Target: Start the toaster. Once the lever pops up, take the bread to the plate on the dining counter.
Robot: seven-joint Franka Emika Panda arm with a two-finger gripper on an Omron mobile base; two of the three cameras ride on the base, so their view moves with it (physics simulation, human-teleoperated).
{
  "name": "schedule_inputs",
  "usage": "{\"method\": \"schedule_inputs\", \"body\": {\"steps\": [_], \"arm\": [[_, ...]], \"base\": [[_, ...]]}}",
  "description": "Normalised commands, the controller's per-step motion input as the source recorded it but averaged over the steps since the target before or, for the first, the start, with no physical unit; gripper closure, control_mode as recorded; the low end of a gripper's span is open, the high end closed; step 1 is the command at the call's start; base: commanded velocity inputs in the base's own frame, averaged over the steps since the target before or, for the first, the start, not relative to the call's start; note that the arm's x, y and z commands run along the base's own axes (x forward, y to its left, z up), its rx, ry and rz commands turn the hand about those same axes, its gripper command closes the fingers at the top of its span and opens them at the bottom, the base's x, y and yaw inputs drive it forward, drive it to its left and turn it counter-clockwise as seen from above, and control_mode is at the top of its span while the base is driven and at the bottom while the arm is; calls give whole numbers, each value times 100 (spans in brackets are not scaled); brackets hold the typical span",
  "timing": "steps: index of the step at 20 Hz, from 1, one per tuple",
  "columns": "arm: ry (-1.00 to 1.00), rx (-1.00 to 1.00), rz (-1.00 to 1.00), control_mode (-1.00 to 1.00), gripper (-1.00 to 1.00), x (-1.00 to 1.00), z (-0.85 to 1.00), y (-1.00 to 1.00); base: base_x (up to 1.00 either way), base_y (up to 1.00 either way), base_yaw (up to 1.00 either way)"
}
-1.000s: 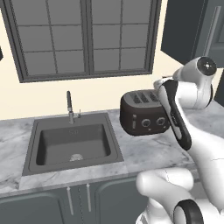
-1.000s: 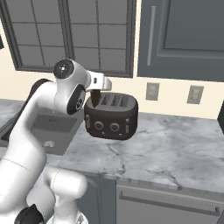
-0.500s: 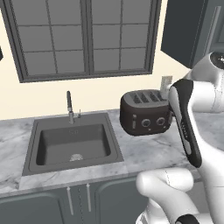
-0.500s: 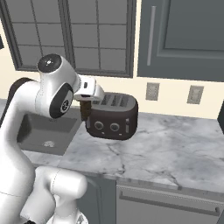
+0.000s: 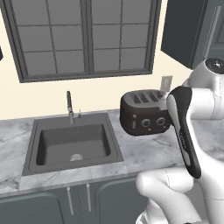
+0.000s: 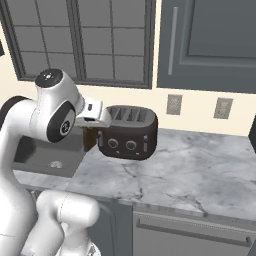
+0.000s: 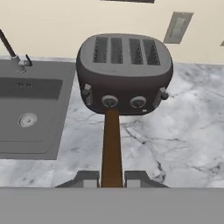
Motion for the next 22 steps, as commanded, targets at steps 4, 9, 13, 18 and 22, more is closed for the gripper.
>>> {"method": "schedule_inputs", "body": {"steps": [4, 9, 13, 18, 22], "arm": [[7, 2, 0, -100, 100, -22, -35, 4], [2, 1, 0, -100, 100, -4, -6, 1], [0, 0, 0, -100, 100, -1, 0, 0], [0, 0, 0, -100, 100, -6, -6, 0], [0, 0, 0, -100, 100, -14, -19, 0]], "base": [[0, 0, 0], [0, 0, 0], [0, 0, 0], [0, 0, 0], [0, 0, 0]]}}
